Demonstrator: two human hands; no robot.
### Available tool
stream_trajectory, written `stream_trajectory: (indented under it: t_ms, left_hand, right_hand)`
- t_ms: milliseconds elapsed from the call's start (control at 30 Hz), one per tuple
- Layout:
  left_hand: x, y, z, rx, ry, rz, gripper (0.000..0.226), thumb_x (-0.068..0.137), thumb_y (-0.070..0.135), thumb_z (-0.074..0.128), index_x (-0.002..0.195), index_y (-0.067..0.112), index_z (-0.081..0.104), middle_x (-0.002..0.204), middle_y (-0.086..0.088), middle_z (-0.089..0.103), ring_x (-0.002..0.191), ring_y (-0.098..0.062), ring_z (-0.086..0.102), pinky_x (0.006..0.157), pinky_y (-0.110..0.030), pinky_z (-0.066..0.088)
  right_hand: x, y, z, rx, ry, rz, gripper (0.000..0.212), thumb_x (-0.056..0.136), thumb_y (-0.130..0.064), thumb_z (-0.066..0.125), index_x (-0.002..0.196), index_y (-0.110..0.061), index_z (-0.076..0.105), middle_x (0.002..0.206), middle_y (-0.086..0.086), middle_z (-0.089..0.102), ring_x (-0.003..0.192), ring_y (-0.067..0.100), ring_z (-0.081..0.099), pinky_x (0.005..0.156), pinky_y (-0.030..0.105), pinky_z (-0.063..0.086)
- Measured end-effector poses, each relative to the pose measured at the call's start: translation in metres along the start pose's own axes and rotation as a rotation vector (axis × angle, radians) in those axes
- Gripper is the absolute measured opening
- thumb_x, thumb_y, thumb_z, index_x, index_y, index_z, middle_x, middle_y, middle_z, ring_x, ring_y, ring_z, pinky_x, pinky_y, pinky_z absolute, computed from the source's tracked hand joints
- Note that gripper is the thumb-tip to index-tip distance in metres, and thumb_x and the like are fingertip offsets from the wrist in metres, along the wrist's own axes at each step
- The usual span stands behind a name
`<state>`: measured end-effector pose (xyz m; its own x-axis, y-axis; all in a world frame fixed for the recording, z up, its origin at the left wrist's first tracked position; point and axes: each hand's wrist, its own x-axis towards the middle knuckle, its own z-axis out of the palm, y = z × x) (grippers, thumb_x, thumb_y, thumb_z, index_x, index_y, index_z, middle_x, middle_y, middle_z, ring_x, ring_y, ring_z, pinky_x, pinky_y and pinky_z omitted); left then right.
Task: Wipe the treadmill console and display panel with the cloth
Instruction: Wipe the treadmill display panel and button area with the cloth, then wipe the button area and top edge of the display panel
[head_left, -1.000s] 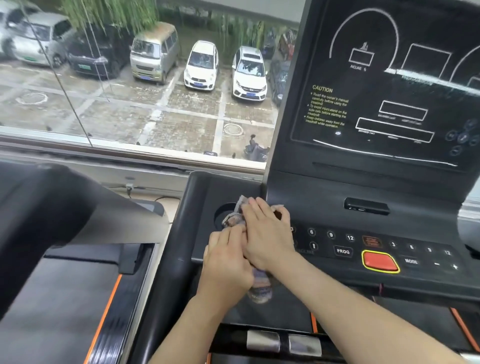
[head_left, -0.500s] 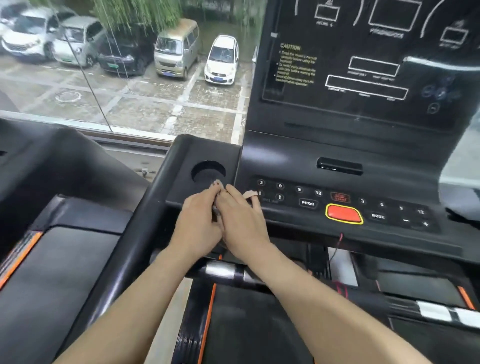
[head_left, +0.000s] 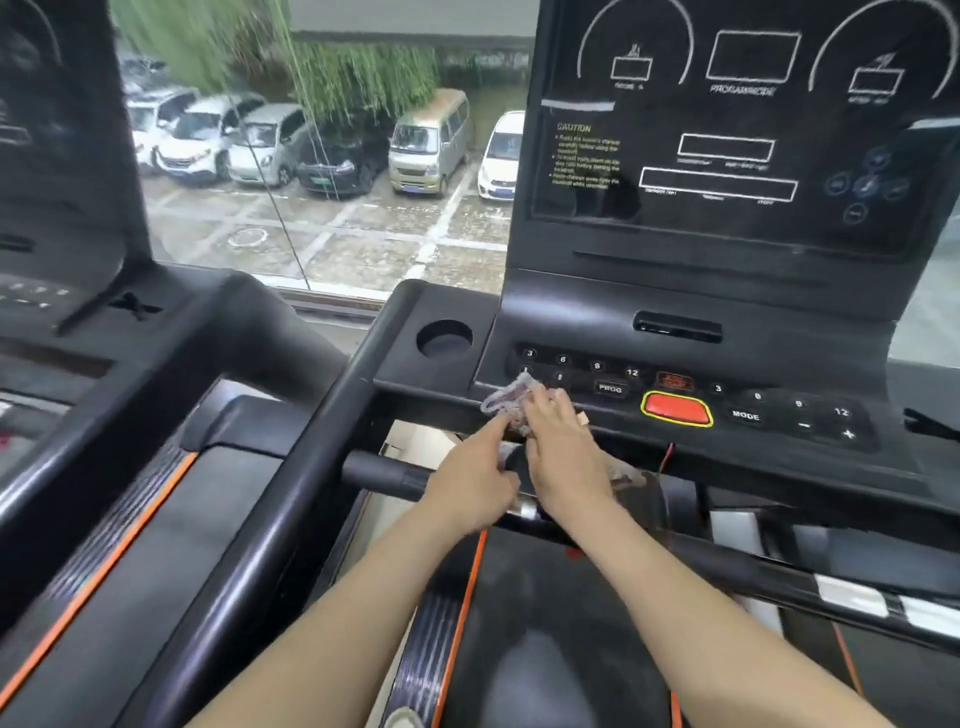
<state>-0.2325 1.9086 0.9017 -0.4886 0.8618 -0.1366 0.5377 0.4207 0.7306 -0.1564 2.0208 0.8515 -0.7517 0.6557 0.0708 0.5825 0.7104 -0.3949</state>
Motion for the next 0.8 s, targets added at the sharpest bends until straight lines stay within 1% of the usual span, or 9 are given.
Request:
stream_trajectory:
  t_ms: [67, 133, 233, 367, 467, 533, 600, 667, 800]
  left_hand:
    - [-0.017, -0.005, -0.007, -0.189, 0.06, -0.123, 0.047, 0.084, 0.011, 0.055, 0.125, 0.032, 0.05, 0.116, 0.005, 0.064, 0.108, -0.022, 0.059, 0.095, -0.035, 0.048]
    - [-0.037, -0.017, -0.019, -0.31, 0.116, -0.17, 0.046, 0.08, 0.013, 0.057, 0.119, 0.038, 0.053, 0.11, 0.015, 0.063, 0.105, -0.017, 0.062, 0.094, -0.036, 0.05]
    - [-0.072, -0.03, -0.041, -0.336, 0.252, -0.158, 0.05, 0.082, 0.024, 0.066, 0.123, 0.048, 0.05, 0.115, 0.024, 0.062, 0.106, 0.001, 0.059, 0.096, -0.03, 0.049]
    - [-0.12, -0.031, -0.069, -0.544, 0.348, -0.142, 0.043, 0.083, 0.027, 0.071, 0.122, 0.036, 0.055, 0.114, 0.011, 0.068, 0.107, -0.005, 0.062, 0.094, -0.025, 0.048]
    - [-0.16, -0.031, -0.088, -0.578, 0.312, -0.209, 0.028, 0.089, 0.014, 0.067, 0.117, 0.017, 0.059, 0.075, 0.015, 0.068, 0.069, 0.002, 0.061, 0.068, -0.014, 0.047]
    - [-0.187, -0.038, -0.095, -0.462, 0.284, -0.284, 0.032, 0.082, 0.028, 0.075, 0.109, 0.02, 0.062, 0.067, 0.009, 0.064, 0.059, -0.005, 0.056, 0.063, -0.024, 0.049]
    - [-0.21, -0.05, -0.099, -0.284, 0.325, -0.353, 0.041, 0.069, 0.052, 0.073, 0.098, 0.023, 0.065, 0.082, -0.001, 0.069, 0.071, -0.017, 0.063, 0.074, -0.037, 0.055]
    - [-0.232, -0.064, -0.106, -0.179, 0.455, -0.355, 0.049, 0.066, 0.064, 0.061, 0.085, 0.02, 0.065, 0.084, -0.002, 0.066, 0.079, -0.018, 0.062, 0.079, -0.042, 0.051]
    - [-0.282, -0.083, -0.126, -0.444, 0.586, -0.375, 0.03, 0.08, 0.052, 0.057, 0.086, 0.024, 0.067, 0.085, 0.004, 0.071, 0.083, -0.016, 0.068, 0.083, -0.045, 0.053]
  right_hand:
    - [-0.014, -0.025, 0.012, 0.313, -0.128, 0.034, 0.034, 0.099, -0.016, 0.042, 0.13, -0.022, 0.054, 0.131, 0.007, 0.058, 0.121, 0.03, 0.052, 0.085, 0.031, 0.042]
    - [-0.031, -0.05, 0.009, 0.546, -0.099, 0.051, 0.027, 0.1, -0.019, 0.044, 0.118, -0.023, 0.063, 0.105, 0.002, 0.069, 0.101, 0.024, 0.061, 0.071, 0.023, 0.041]
    - [-0.052, -0.091, -0.011, 0.736, 0.021, -0.063, 0.025, 0.099, -0.014, 0.045, 0.11, -0.023, 0.066, 0.095, -0.005, 0.068, 0.091, 0.011, 0.061, 0.075, 0.013, 0.043]
    - [-0.076, -0.15, -0.037, 1.056, -0.028, -0.15, 0.019, 0.099, -0.017, 0.047, 0.097, -0.016, 0.065, 0.089, 0.002, 0.068, 0.088, 0.011, 0.062, 0.078, 0.022, 0.049]
    - [-0.085, -0.183, -0.047, 1.285, -0.182, -0.026, 0.024, 0.101, -0.018, 0.046, 0.1, -0.018, 0.069, 0.086, 0.003, 0.072, 0.078, 0.017, 0.066, 0.065, 0.027, 0.053]
    - [-0.091, -0.201, -0.045, 1.303, -0.245, 0.029, 0.024, 0.101, -0.019, 0.046, 0.097, -0.017, 0.07, 0.088, 0.006, 0.074, 0.082, 0.023, 0.07, 0.072, 0.036, 0.057]
    - [-0.102, -0.219, -0.038, 1.404, -0.361, 0.109, 0.025, 0.102, -0.02, 0.045, 0.099, -0.016, 0.069, 0.095, 0.012, 0.074, 0.089, 0.026, 0.07, 0.08, 0.042, 0.055]
    - [-0.114, -0.239, -0.029, 1.537, -0.525, 0.141, 0.028, 0.103, -0.021, 0.042, 0.105, -0.016, 0.069, 0.104, 0.017, 0.072, 0.092, 0.026, 0.069, 0.082, 0.042, 0.054]
    - [-0.139, -0.278, -0.003, 1.53, -0.829, 0.128, 0.039, 0.099, -0.042, 0.045, 0.126, -0.019, 0.061, 0.119, 0.015, 0.068, 0.111, 0.028, 0.065, 0.101, 0.05, 0.046]
